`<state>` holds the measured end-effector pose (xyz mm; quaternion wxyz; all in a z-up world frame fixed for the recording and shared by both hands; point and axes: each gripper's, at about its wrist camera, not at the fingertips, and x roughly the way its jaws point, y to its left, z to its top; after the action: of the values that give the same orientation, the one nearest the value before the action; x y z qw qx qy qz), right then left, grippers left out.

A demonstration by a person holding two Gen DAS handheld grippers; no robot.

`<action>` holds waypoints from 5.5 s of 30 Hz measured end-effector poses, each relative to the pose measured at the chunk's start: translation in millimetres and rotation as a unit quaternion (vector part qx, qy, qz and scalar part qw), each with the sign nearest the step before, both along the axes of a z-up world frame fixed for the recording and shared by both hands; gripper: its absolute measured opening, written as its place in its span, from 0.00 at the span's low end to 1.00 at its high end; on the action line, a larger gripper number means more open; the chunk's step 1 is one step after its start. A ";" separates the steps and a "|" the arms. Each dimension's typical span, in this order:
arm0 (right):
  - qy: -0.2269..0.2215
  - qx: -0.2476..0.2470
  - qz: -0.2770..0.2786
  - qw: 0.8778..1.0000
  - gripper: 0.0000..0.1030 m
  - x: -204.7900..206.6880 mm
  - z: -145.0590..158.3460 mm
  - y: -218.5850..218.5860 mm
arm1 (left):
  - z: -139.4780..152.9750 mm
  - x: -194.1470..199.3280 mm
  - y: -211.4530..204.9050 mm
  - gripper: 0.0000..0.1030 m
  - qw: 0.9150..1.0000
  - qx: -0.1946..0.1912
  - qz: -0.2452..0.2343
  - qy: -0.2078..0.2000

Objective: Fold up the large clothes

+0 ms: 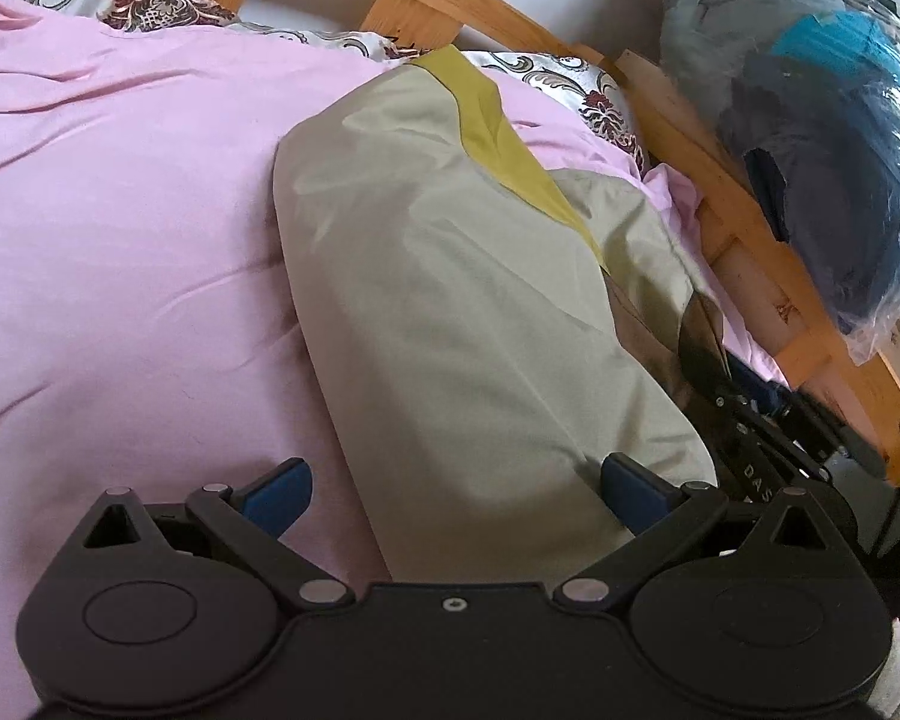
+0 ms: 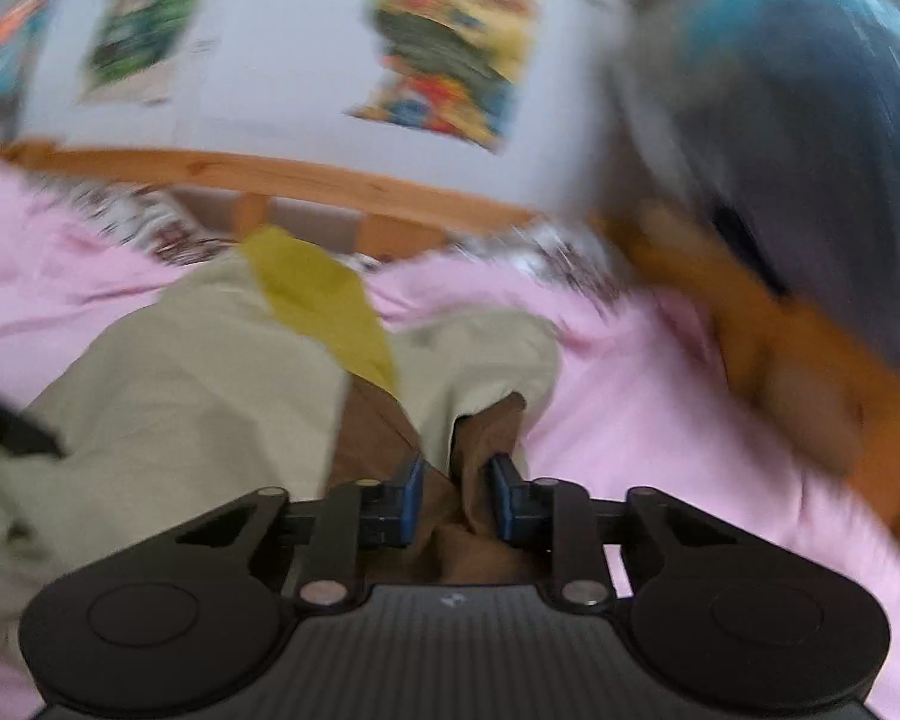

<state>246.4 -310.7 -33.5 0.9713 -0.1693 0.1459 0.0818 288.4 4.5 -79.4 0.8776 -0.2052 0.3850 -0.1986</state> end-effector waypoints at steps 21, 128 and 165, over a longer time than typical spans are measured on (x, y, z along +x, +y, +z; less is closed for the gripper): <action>0.128 0.250 -0.035 0.959 0.83 37.0 -10.4 -69.4 | 4.1 0.5 -1.5 0.99 1.000 0.015 -0.005 -0.003; 0.081 0.135 0.017 0.987 0.27 30.5 -9.9 -28.0 | -1.5 54.7 -4.1 0.82 0.997 -0.047 0.007 0.064; 0.002 0.213 0.129 0.969 0.09 12.5 65.5 42.3 | 77.4 32.8 74.1 0.43 0.998 -0.025 0.036 -0.042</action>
<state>258.9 -268.4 32.0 0.9660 0.0240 0.1039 0.2354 321.1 78.6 -2.0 0.8942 -0.2326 0.3349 -0.1848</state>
